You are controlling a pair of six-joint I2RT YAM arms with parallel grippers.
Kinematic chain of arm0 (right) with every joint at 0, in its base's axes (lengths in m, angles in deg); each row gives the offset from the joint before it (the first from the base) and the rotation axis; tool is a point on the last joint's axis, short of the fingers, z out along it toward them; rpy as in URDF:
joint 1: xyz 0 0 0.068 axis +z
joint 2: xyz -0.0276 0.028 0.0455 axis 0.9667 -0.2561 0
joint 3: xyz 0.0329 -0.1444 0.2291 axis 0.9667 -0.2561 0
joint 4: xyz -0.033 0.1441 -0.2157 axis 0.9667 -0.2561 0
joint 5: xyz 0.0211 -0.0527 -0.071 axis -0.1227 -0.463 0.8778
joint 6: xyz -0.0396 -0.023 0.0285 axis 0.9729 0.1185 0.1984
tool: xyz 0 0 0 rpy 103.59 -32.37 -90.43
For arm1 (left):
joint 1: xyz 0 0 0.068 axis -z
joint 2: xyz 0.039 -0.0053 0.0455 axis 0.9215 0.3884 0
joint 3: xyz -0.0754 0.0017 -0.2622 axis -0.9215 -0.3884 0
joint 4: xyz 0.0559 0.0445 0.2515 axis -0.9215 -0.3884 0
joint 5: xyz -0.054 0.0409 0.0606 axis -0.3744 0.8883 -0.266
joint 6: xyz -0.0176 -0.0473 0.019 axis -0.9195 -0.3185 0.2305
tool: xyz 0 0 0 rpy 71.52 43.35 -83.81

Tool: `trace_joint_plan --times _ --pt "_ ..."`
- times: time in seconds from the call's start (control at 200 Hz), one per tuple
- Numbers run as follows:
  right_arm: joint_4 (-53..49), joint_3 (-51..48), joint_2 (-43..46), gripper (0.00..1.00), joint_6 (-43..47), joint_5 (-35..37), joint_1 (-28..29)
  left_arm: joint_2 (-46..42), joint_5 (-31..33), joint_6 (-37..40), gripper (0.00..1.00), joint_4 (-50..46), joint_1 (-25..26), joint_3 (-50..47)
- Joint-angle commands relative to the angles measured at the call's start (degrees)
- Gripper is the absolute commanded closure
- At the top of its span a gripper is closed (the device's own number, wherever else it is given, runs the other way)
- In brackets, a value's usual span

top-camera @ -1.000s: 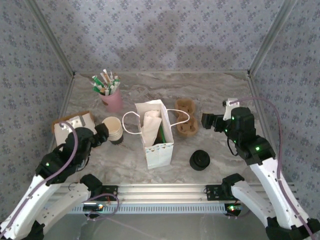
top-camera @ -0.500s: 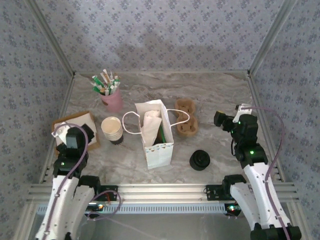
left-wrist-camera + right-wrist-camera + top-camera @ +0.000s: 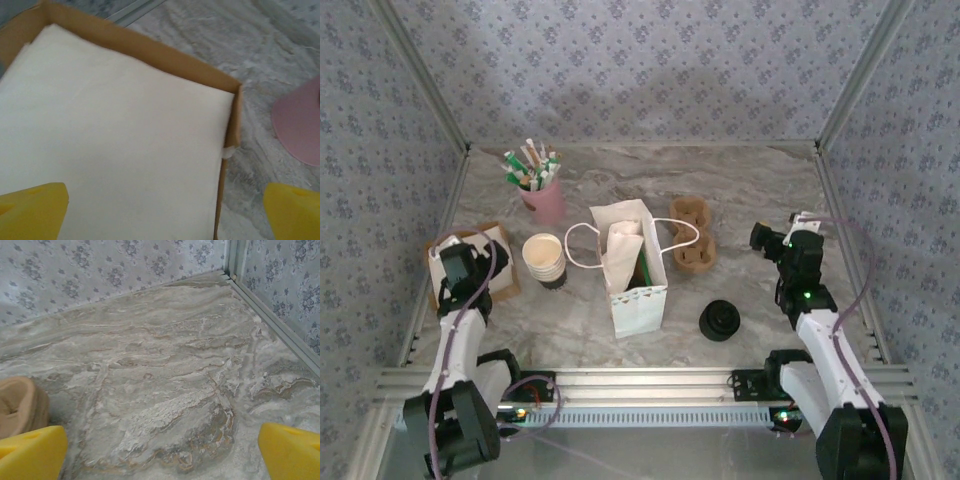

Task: Pack the takeout coffee

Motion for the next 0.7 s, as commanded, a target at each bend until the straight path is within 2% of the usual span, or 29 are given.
trace_joint_plan --times 0.0,0.175,0.24,0.275,0.32,0.375,0.46,0.525,0.58,0.655,0.695 --pt "11.62 -2.43 -5.13 0.00 1.38 3.51 -0.39 4.46 -3.50 6.39 0.01 17.60 0.74 -2.09" --pt "19.96 -3.01 -14.92 0.00 2.70 4.60 -0.47 17.77 -1.04 12.03 0.01 26.41 7.01 0.05" --pt "23.32 -2.85 -18.20 0.00 2.88 4.44 -0.51 22.36 -1.43 12.41 0.01 28.82 7.61 1.58" --pt "24.41 -2.41 -20.44 0.00 2.87 4.25 -0.55 23.47 -1.85 12.90 0.01 28.31 7.88 2.56" --pt "20.08 0.42 -21.68 0.00 2.17 4.17 -0.81 24.62 -1.68 12.85 0.01 30.68 7.98 2.58" --pt "19.32 2.08 -22.90 0.00 2.09 2.91 -0.96 25.89 -1.37 12.67 0.01 32.86 7.99 2.67" --pt "24.70 1.33 -23.49 0.00 3.04 0.59 -1.06 28.01 -1.92 13.54 0.01 32.75 8.33 4.45" --pt "27.78 1.04 -24.56 0.00 5.56 2.76 -0.13 28.96 -1.92 14.72 0.01 32.32 8.92 5.40" --pt "26.21 2.63 -25.61 0.00 5.90 2.92 -0.44 29.36 -1.03 16.07 0.01 34.60 10.00 4.46" --pt "23.75 3.22 -25.33 0.00 7.24 3.23 -0.01 31.30 -0.30 17.85 0.00 42.51 11.36 1.70" --pt "22.22 2.89 -24.30 0.00 8.00 4.78 0.45 31.67 0.70 18.85 0.00 42.23 12.64 1.97"
